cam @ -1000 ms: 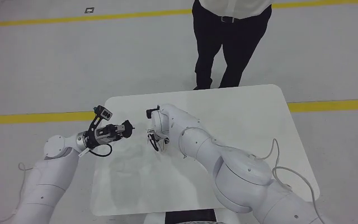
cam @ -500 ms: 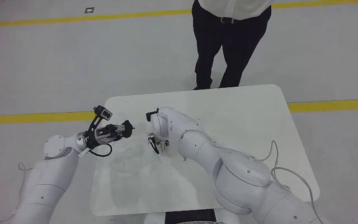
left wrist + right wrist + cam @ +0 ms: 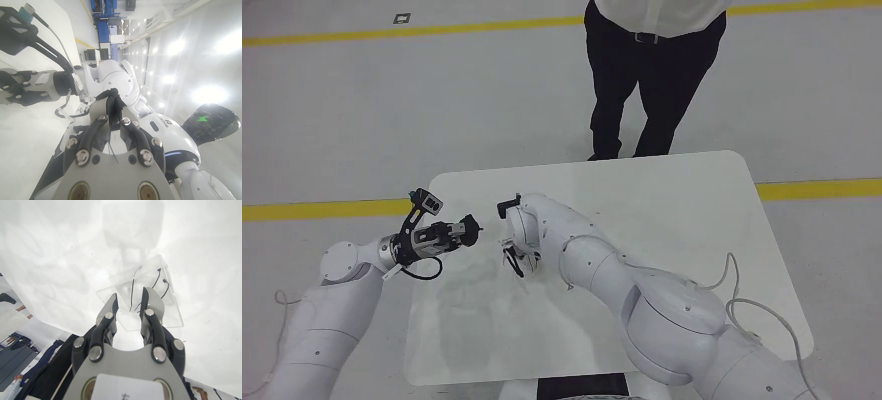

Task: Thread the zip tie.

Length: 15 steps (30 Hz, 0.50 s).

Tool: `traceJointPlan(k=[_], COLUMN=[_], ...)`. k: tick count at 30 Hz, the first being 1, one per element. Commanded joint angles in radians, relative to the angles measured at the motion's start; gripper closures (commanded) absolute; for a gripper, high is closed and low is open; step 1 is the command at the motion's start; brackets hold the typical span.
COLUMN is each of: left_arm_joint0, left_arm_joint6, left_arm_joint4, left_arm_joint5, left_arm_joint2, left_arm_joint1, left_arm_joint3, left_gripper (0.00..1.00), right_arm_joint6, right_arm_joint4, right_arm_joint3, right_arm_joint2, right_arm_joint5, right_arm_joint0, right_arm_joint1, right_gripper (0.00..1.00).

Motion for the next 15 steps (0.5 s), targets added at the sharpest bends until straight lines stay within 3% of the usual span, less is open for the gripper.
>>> traceJointPlan(k=[1,7,15], left_arm_joint0=[0.000,0.000,0.000], left_arm_joint6=[0.000,0.000,0.000], left_arm_joint4=[0.000,0.000,0.000], left_arm_joint5=[0.000,0.000,0.000], left_arm_joint2=[0.000,0.000,0.000], left_arm_joint1=[0.000,0.000,0.000], left_arm_joint3=[0.000,0.000,0.000], left_gripper=[1.00,1.00,1.00], right_arm_joint6=[0.002,0.010,0.017], right_arm_joint4=[-0.008,-0.030,-0.039], right_arm_joint3=[-0.003,-0.005,-0.013], right_arm_joint2=[-0.003,-0.011,-0.015], right_arm_joint5=[0.000,0.000,0.000], right_arm_joint0=[-0.001,0.000,-0.008], right_arm_joint1=[0.000,-0.002,-0.002], right_gripper=[0.76,0.82,0.82])
